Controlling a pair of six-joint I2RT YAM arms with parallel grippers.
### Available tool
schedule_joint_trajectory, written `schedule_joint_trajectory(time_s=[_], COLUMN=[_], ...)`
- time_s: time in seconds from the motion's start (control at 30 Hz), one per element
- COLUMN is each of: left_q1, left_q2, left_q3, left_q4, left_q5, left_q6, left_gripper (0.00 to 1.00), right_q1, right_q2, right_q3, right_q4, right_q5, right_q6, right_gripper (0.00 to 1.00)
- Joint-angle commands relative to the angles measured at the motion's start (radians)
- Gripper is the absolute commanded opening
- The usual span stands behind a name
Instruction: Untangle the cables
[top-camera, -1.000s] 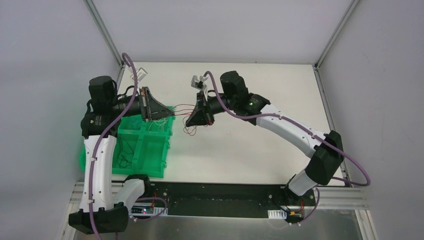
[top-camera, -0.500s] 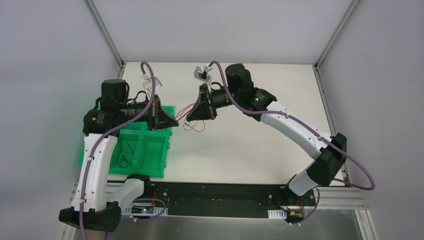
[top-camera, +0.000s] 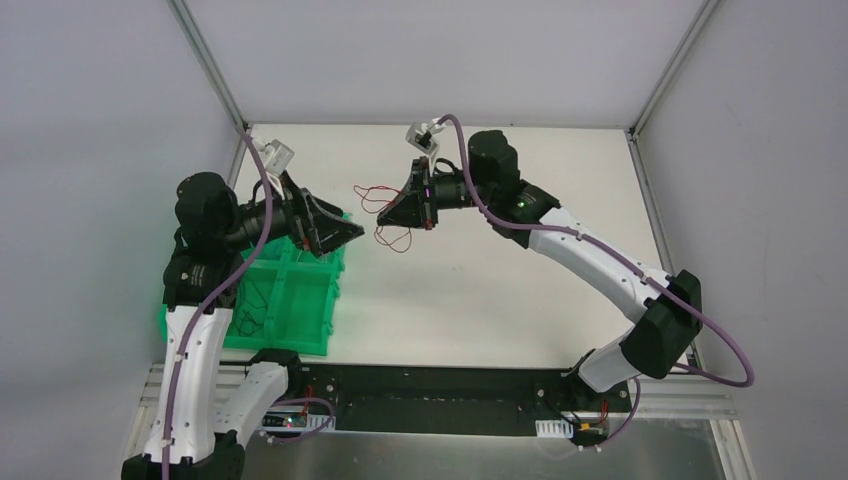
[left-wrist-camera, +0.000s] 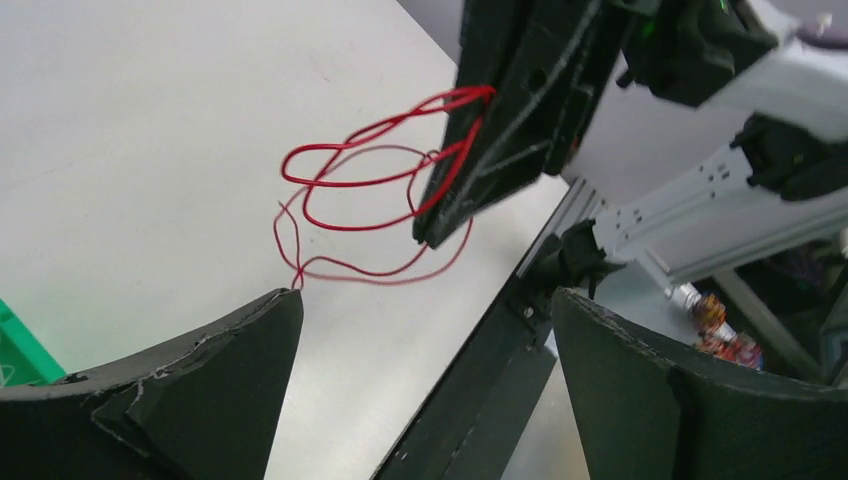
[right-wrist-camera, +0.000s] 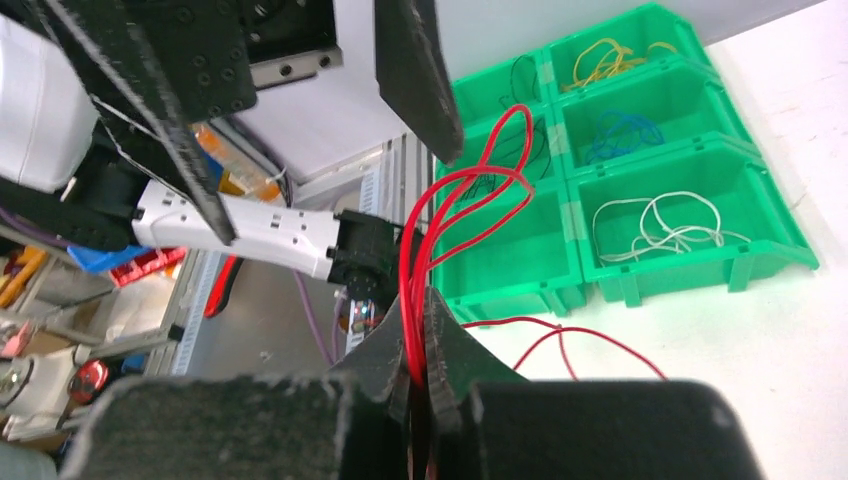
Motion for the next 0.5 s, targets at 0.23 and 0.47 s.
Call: schedule_joint_trajectory(time_s=[0.23,0.47], left_q1=[0.008,-0.011], left_q2=[0.187,0.259], left_q3=[-0.037,0.019], left_q4=[0.502,0.688], left_q5=[-0.125,-0.115], left_q6=[-0.617,-0.748], left_gripper=[0.99,0.99], right_q1=[0.049,0.087], right_q2=[-0.011,0.052], right_q3=[-0.001,0.020], right_q4=[0.369,0.363], right_q5=[0.252,0.356], right_q6=[0.236,0.211], right_gripper=[0.00,0.00])
